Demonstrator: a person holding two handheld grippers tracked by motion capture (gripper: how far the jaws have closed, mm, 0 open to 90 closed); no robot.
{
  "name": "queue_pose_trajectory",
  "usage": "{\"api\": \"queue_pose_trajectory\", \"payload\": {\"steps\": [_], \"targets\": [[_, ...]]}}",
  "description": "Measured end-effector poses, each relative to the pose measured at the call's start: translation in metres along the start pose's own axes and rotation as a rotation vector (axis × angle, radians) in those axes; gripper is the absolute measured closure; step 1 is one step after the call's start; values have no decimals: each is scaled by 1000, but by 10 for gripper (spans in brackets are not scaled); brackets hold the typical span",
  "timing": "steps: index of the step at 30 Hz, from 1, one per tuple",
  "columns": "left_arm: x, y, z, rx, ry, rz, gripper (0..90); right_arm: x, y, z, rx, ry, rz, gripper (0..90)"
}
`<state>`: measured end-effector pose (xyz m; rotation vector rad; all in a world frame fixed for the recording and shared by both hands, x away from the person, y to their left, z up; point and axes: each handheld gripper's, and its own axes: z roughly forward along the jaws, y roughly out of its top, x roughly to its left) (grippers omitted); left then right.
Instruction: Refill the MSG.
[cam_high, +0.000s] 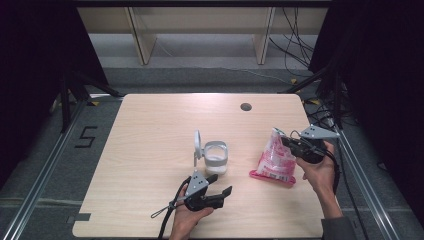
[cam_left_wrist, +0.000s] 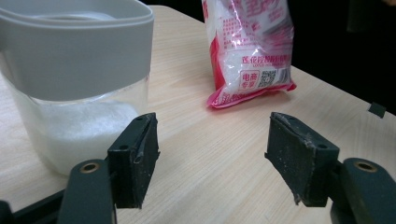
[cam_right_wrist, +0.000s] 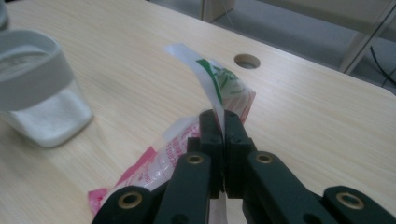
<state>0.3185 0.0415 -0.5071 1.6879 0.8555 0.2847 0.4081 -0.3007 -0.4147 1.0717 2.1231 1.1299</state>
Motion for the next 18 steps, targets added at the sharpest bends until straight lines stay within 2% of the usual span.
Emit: {"api": "queue_pose_trajectory", "payload": {"steps": [1, 2, 3, 4, 5, 6, 9, 10, 12, 14, 15, 16, 18], "targets": [[0, 0, -1, 3, 10, 2, 332, 1, -1, 2, 8, -7, 9, 897], [0, 0, -2, 4, 14, 3, 332, -1, -3, 4, 3, -20, -4, 896], [0, 0, -2, -9, 7, -7, 334, -1, -4, 4, 17, -5, 18, 896], [1, 1, -3, 0, 15, 10, 339, -2, -4, 5, 18, -10, 4, 896], [1, 1, -4, 1, 23, 8, 344, -2, -4, 5, 15, -11, 1, 896], [2, 2, -4, -13, 11, 4, 345, -2, -4, 4, 17, -11, 1, 896], [2, 3, -5, -3, 22, 12, 346, -3, -5, 6, 6, -34, -18, 893], [1, 3, -5, -11, 22, 5, 347, -1, -6, 6, 21, -31, 23, 892], [2, 3, -6, -9, 19, 13, 358, -5, -7, 7, 12, -33, -1, 889], [4, 4, -8, -3, 24, 15, 368, -6, -8, 7, 14, -34, -4, 886], [6, 5, -9, -9, 11, 13, 372, -5, -8, 8, 3, -41, 6, 881], [6, 6, -10, -9, 16, 2, 377, -5, -9, 8, 13, -49, 7, 880], [8, 7, -13, -11, 20, 12, 402, -5, -11, 12, 26, -69, -6, 877]]}}
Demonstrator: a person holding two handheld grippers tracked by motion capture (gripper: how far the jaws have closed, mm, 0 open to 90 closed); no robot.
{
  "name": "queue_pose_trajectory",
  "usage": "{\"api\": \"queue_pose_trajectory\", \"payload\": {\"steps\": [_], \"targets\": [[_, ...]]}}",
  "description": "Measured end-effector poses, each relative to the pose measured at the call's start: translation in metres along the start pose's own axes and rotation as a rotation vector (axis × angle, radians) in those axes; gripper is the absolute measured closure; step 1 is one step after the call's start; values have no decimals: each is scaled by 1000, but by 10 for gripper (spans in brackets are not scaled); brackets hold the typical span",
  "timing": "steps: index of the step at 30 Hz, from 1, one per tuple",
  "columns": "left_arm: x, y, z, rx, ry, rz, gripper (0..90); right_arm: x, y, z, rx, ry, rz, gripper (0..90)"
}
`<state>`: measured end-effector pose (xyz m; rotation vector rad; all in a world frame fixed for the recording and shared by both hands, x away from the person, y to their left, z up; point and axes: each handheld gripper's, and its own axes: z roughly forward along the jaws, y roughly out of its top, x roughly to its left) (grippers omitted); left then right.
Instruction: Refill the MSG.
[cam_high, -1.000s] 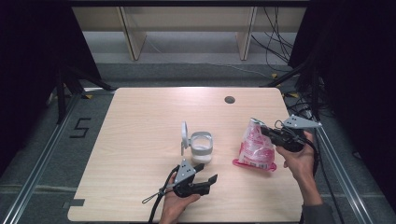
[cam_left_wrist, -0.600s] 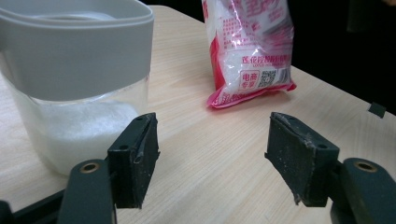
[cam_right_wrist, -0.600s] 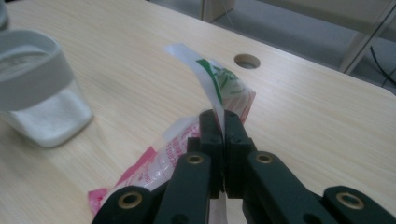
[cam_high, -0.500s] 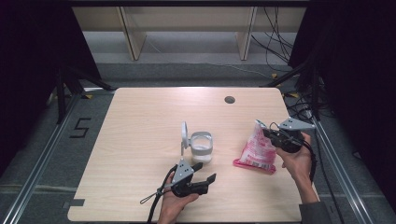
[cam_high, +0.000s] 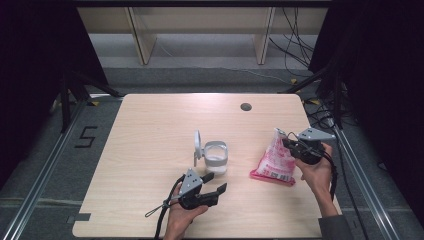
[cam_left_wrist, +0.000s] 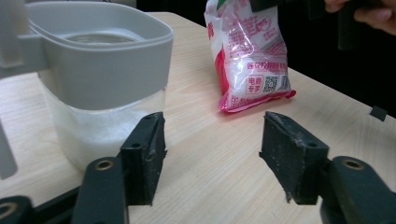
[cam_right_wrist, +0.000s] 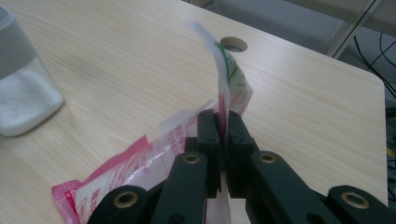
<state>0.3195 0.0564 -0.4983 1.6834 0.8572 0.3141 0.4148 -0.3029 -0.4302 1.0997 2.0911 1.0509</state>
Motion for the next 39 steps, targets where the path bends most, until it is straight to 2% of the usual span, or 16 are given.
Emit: {"api": "queue_pose_trajectory", "payload": {"steps": [1, 3, 9, 10, 14, 16, 18, 21, 23, 25, 26, 28, 30, 36, 37, 39], "targets": [[2, 1, -1, -5, -6, 4, 411, 3, -2, 1, 23, 11, 38, 877], [2, 2, -4, -11, -6, -1, 451, -1, -4, 4, 13, -4, 12, 875], [10, 4, -12, -43, -7, 36, 614, -1, -6, 5, 27, -15, 36, 848], [11, 5, -13, -52, 12, 43, 627, -4, -7, 5, 25, -16, 21, 825], [12, 6, -17, -82, 45, 58, 725, -10, -13, 7, 36, -1, 79, 818], [15, 7, -19, -79, 67, 89, 744, -12, -15, 8, 27, -15, 76, 805], [17, 8, -18, -87, 82, 95, 781, -14, -16, 8, 38, -43, 74, 743], [16, 8, -19, -81, 95, 95, 828, -13, -18, 10, 55, -40, 102, 699], [17, 9, -20, -79, 101, 103, 850, -14, -18, 9, 68, -59, 110, 574], [17, 9, -21, -84, 106, 108, 862, -14, -18, 8, 73, -89, 123, 537], [17, 9, -22, -83, 114, 112, 872, -15, -18, 6, 67, -78, 125, 522], [17, 10, -26, -81, 128, 118, 887, -13, -19, 4, 47, -107, 171, 484], [19, 12, -29, -69, 141, 160, 892, -14, -19, 0, 18, -89, 179, 454], [26, 15, -36, -75, 166, 146, 894, -12, -18, -8, 7, -109, 171, 449], [28, 16, -37, -74, 172, 150, 894, -9, -18, -8, 2, -103, 207, 449], [31, 18, -38, -71, 177, 158, 894, -11, -19, -7, -8, -115, 165, 447]]}}
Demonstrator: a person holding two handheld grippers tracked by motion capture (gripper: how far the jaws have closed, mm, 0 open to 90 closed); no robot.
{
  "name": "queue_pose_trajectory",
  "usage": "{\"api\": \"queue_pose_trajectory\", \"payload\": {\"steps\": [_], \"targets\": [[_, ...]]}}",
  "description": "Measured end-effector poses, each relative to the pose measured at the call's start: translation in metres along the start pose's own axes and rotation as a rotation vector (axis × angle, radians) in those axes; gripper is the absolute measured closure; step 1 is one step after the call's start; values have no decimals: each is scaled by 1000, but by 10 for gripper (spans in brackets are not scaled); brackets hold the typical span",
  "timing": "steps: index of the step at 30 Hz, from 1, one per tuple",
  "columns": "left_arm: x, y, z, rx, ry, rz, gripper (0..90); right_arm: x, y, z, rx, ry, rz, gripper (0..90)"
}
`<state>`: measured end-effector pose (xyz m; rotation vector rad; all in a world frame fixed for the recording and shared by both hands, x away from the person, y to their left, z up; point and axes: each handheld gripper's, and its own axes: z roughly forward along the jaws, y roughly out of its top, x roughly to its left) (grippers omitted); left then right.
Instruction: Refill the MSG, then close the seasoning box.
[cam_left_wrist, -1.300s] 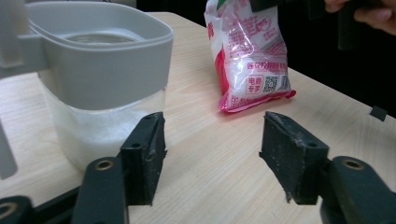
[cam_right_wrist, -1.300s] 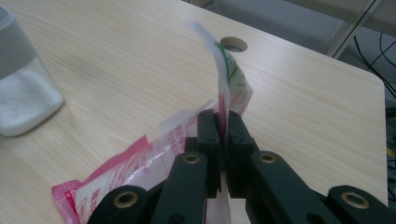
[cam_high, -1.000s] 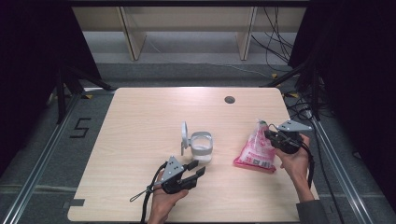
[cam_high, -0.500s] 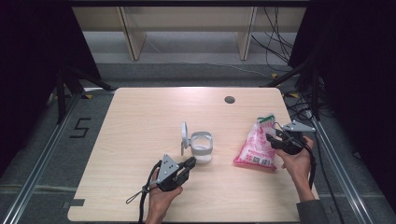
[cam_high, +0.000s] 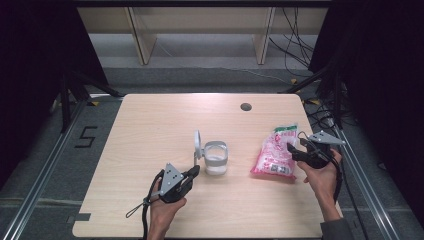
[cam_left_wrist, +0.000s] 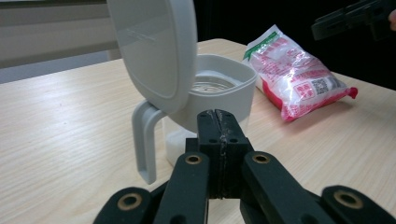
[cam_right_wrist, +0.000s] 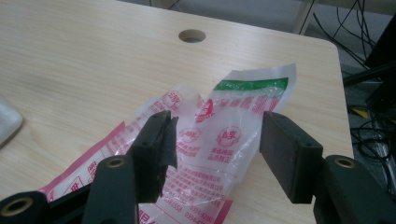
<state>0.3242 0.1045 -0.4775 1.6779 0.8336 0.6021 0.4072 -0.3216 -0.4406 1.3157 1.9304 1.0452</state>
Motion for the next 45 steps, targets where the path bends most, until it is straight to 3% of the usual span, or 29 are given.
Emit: {"api": "queue_pose_trajectory", "payload": {"steps": [1, 2, 6, 8, 10, 11, 16, 21, 22, 23, 24, 25, 30, 31, 32, 33, 35, 36, 37, 39, 41, 43, 44, 45], "targets": [[1, 0, 0, -2, 5, -9, 894, 1, 0, -2, 3, 15, 10, 445], [2, 1, -1, 2, 10, -11, 894, 3, 0, -3, -1, -3, 19, 444], [7, 7, -3, -4, 24, -11, 893, 6, 0, -7, -28, 6, 6, 439], [10, 10, -2, -4, 14, -12, 893, 11, 0, -8, -33, 22, 14, 438], [10, 11, -2, -2, 17, -39, 893, 17, -1, -7, -22, 33, 4, 437], [12, 13, -1, 0, 16, -18, 893, 20, -1, -7, -22, 42, -10, 437], [18, 19, 1, 10, 23, -22, 893, 35, -2, -7, -17, 92, -18, 437], [23, 26, 5, 17, 32, -11, 893, 43, -5, -3, 0, 123, -74, 435], [24, 27, 6, 11, 30, -15, 893, 47, -6, -3, 3, 119, -55, 435], [25, 29, 7, 15, 34, -19, 893, 45, -6, -2, -10, 128, -102, 434], [27, 30, 8, 21, 36, -17, 893, 48, -7, -2, -15, 125, -87, 433], [28, 31, 9, 20, 36, -16, 893, 52, -8, -4, 18, 135, -45, 433], [32, 34, 13, 27, 40, -12, 893, 51, -10, -4, -18, 144, -106, 432], [32, 35, 13, 26, 40, -14, 893, 55, -11, -6, 3, 149, -61, 432], [32, 36, 13, 28, 43, -8, 893, 54, -11, -4, -5, 152, -81, 432], [32, 36, 14, 32, 43, -8, 893, 57, -12, -6, 7, 159, -60, 432], [33, 37, 15, 31, 42, -4, 893, 56, -13, -5, -16, 154, -100, 433], [33, 37, 16, 34, 44, -13, 893, 60, -14, -6, 12, 162, -62, 433], [34, 37, 16, 37, 48, -9, 894, 58, -14, -4, -6, 162, -97, 432], [35, 37, 18, 35, 43, -21, 893, 58, -15, -6, -10, 166, -111, 433], [36, 38, 18, 45, 50, -10, 893, 64, -17, -8, 18, 169, -51, 433], [37, 38, 19, 47, 53, -9, 893, 61, -17, -8, -1, 174, -103, 433], [37, 38, 19, 50, 54, -5, 893, 65, -18, -10, 10, 175, -58, 433], [37, 39, 19, 48, 56, -8, 893, 63, -18, -9, -1, 180, -91, 433]]}}
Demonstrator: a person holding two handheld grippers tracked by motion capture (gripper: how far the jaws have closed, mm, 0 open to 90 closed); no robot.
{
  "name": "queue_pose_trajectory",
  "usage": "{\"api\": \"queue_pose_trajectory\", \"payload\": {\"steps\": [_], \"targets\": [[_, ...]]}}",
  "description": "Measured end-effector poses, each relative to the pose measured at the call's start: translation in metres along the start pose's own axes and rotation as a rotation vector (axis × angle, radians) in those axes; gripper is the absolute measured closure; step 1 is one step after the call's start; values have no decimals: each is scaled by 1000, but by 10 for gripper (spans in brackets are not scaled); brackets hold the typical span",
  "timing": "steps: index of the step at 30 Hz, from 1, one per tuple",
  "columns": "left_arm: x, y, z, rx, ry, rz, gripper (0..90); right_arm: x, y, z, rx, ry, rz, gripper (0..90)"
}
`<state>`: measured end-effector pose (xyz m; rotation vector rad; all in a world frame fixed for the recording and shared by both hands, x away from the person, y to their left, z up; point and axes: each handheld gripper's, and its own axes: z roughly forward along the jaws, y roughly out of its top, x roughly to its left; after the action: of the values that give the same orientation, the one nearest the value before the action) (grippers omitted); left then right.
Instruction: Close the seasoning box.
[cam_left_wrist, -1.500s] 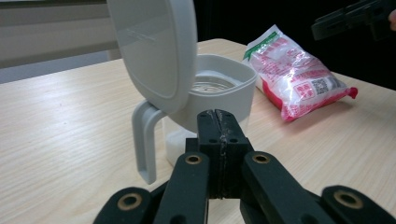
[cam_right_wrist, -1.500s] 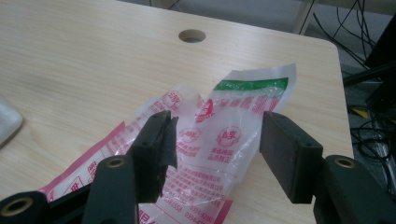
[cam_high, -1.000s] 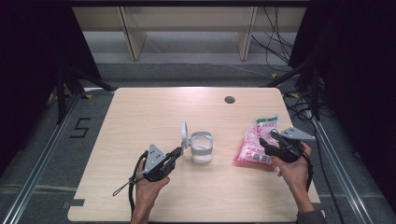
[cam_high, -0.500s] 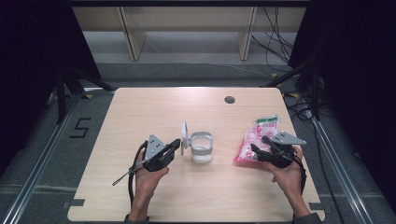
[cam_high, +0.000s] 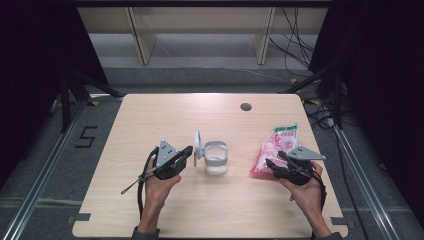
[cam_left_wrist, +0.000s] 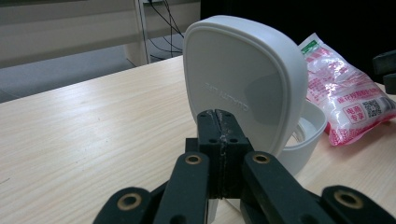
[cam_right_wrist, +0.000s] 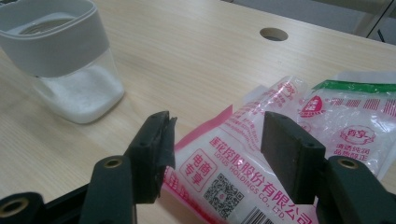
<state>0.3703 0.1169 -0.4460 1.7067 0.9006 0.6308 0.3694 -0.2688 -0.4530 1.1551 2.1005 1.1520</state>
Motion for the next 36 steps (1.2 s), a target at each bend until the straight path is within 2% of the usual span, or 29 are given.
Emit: {"api": "queue_pose_trajectory", "payload": {"steps": [1, 2, 3, 4, 5, 6, 7, 10, 11, 12, 13, 15, 16, 18, 19, 23, 24, 25, 26, 27, 28, 31, 36], "targets": [[1, 0, 0, 6, 2, 2, 893, 1, 0, -1, 6, -3, 0, 433], [1, 0, 1, 6, 1, 2, 893, 4, 0, -2, 10, -3, 22, 433], [2, 0, 2, 6, 1, -2, 893, 2, 0, -2, -2, -5, -18, 434], [2, 1, 3, 8, 1, -4, 893, 2, -1, -2, -1, 23, -19, 433], [2, 1, 3, 10, 0, -1, 893, 7, -1, -4, 10, 6, 28, 433], [2, 1, 4, 7, -6, -3, 893, 5, -2, -3, 2, 8, -9, 433], [1, 2, 4, 11, 1, 3, 893, 6, -2, -4, -1, 12, 0, 433], [0, 5, 6, 13, -5, 8, 893, 6, -4, -5, 5, 14, -19, 433], [-1, 5, 7, 11, -3, 4, 893, 8, -5, -5, 13, 22, -2, 433], [-1, 7, 7, 16, -3, 22, 893, 8, -5, -5, 11, 17, -18, 433], [-2, 8, 7, 13, -7, 17, 893, 11, -6, -6, 18, 20, 17, 433], [-4, 10, 8, 15, -8, 24, 893, 12, -6, -8, 25, 32, 15, 433], [-5, 10, 8, 15, -9, 26, 893, 10, -6, -7, 14, 31, -16, 433], [-7, 11, 9, 18, -12, 20, 893, 11, -7, -7, 6, 30, -27, 433], [-6, 12, 10, 14, -18, 34, 893, 11, -7, -7, 6, 45, -18, 433], [-7, 13, 11, 20, -14, 40, 893, 13, -8, -9, 12, 35, -20, 433], [-8, 13, 11, 21, -14, 38, 893, 15, -8, -10, 16, 33, 5, 433], [-8, 14, 11, 24, -15, 46, 893, 13, -8, -9, 8, 33, -31, 433], [-9, 14, 12, 22, -15, 42, 893, 16, -9, -10, 19, 36, 0, 433], [-10, 14, 12, 25, -17, 52, 893, 16, -10, -10, 23, 36, 8, 433], [-11, 15, 12, 23, -19, 51, 893, 13, -10, -9, 18, 41, -22, 433], [-12, 15, 14, 20, -28, 54, 893, 13, -10, -8, 14, 52, -31, 436], [-17, 16, 16, 23, -37, 65, 890, 14, -12, -10, 18, 45, -14, 436]]}}
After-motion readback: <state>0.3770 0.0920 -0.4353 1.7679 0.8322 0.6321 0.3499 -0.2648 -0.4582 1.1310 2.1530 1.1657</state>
